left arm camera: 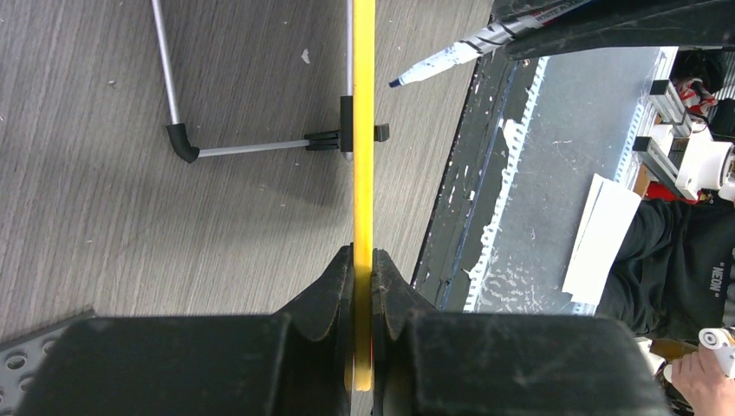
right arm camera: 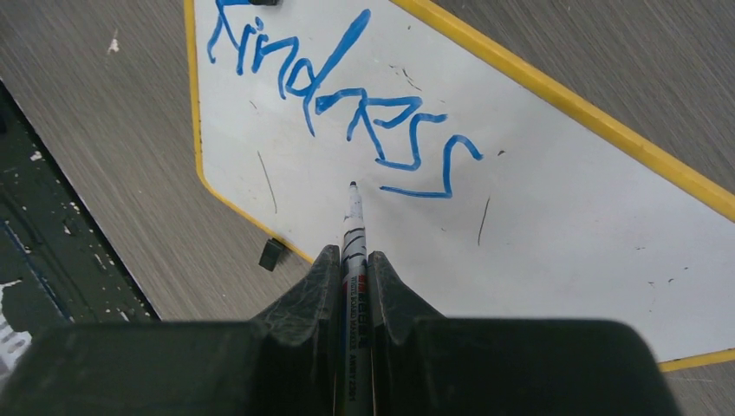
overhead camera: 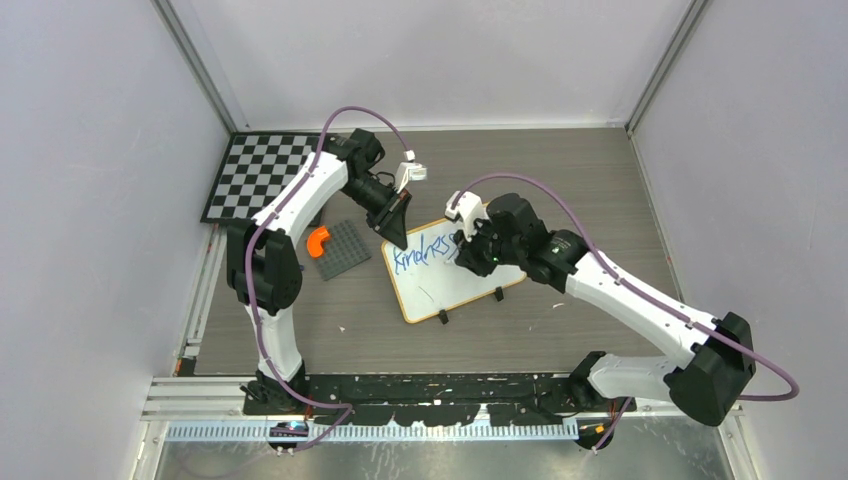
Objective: Write a sentence on the whiteboard
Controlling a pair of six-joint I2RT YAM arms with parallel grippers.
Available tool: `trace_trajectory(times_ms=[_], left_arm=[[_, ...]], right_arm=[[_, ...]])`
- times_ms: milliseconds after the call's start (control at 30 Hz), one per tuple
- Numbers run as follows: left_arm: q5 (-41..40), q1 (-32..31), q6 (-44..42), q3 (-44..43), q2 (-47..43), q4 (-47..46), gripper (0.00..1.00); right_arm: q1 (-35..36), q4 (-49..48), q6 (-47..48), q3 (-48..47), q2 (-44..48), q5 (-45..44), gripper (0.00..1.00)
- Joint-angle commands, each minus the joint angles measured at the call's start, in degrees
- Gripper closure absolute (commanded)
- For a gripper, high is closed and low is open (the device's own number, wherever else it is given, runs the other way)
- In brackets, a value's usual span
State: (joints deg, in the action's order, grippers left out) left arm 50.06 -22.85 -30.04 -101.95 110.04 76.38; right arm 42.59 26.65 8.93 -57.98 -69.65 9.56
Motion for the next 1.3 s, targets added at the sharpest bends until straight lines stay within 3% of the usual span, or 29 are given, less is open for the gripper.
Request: trace_trajectory(times_ms=[0, 267, 567, 667, 967, 1267], left_arm=[[1.6, -1.1, 0.2, 0.3, -1.1, -0.5, 1.0], [1.3, -1.1, 0.2, -0.1, -0.5, -0.2, 1.0], [1.7, -1.1, -0.1, -2.8, 1.4, 2.0, 1.0], [1.1, -1.1, 0.1, -2.8, 1.3, 1.9, 1.0], [1.3, -1.1, 0.3, -2.5, 0.9, 1.4, 1.0], [1.7, -1.1, 0.3, -2.5, 1.1, 1.6, 1.0]], right_arm=[[-2.1, 0.8, -1.9, -2.4, 3.5, 3.0, 1.0], [-12.9, 2.1, -2.8, -1.2, 6.8, 5.7, 1.0], [-17.0, 4.3, -2.9, -2.6, 6.5, 10.6, 1.0], [-17.2, 3.0, -5.5, -2.1, 7.3, 9.8, 1.0], [-17.2, 4.3, -1.3, -2.1, 6.8, 14.2, 1.0], [-15.3, -0.2, -2.8, -0.1, 5.7, 11.2, 1.0]])
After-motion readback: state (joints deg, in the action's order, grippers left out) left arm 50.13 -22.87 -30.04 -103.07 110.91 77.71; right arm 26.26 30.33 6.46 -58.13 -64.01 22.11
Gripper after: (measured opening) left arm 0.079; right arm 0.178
